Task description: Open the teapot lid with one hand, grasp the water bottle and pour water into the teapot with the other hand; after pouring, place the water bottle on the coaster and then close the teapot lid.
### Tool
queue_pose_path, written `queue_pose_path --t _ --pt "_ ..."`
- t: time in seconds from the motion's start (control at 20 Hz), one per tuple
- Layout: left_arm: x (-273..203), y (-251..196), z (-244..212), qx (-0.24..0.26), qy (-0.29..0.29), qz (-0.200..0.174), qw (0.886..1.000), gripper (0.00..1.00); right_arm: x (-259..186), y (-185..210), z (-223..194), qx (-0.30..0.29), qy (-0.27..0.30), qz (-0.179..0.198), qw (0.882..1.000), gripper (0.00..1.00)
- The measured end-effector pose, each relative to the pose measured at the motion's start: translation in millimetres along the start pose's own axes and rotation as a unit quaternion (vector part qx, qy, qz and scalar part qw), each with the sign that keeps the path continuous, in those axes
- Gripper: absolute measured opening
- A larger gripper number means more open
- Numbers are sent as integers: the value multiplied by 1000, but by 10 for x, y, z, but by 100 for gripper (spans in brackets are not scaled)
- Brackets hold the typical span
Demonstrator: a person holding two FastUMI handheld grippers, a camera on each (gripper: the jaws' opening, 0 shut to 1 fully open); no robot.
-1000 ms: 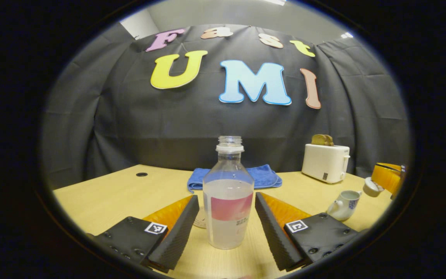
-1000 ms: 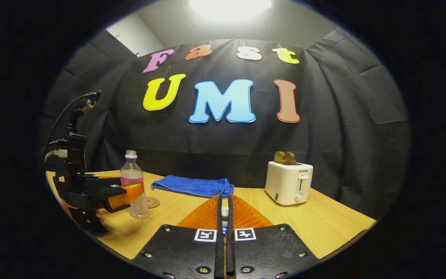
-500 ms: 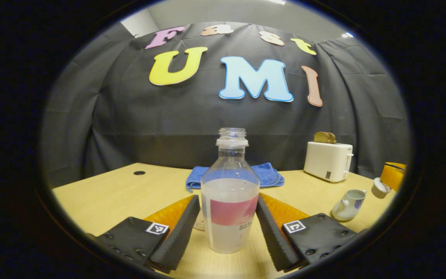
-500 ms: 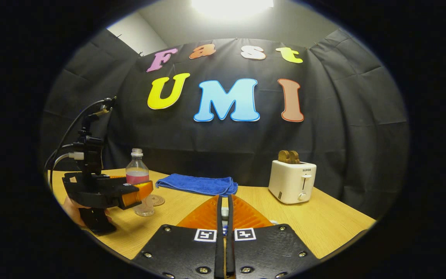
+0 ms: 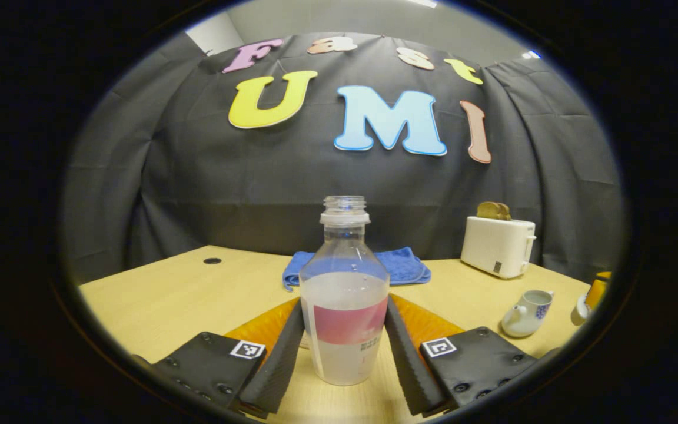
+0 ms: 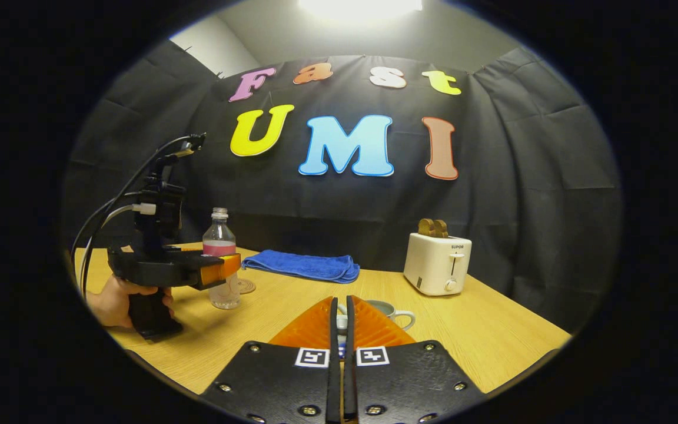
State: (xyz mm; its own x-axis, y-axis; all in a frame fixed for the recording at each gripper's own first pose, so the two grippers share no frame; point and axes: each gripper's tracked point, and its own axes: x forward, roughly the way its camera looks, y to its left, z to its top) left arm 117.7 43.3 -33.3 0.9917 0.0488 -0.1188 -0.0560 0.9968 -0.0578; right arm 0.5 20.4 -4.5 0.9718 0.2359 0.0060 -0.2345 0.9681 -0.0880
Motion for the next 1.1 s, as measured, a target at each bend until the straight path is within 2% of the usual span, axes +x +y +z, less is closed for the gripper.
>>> queue_pose_path --t 0.45,0.5,0.55,0.6,0.85,1.1 --pt "-103 -463 272 114 -34 -23 993 87 -480 77 4 46 11 5 999 2" --pt "-88 -506 267 131 -34 -23 990 87 -539 73 0 48 12 3 999 2" --pt "-75 -551 243 152 -34 -24 988 82 -609 63 16 46 10 -2 999 2" --pt "-62 -616 233 175 -32 -26 984 87 -678 49 14 43 9 -6 999 2" --pt "35 -1010 90 291 -27 -56 955 86 -931 32 -105 52 16 -17 998 2" --pt "80 -1234 143 416 -57 -48 906 86 -1074 -83 -185 61 18 -34 997 2"
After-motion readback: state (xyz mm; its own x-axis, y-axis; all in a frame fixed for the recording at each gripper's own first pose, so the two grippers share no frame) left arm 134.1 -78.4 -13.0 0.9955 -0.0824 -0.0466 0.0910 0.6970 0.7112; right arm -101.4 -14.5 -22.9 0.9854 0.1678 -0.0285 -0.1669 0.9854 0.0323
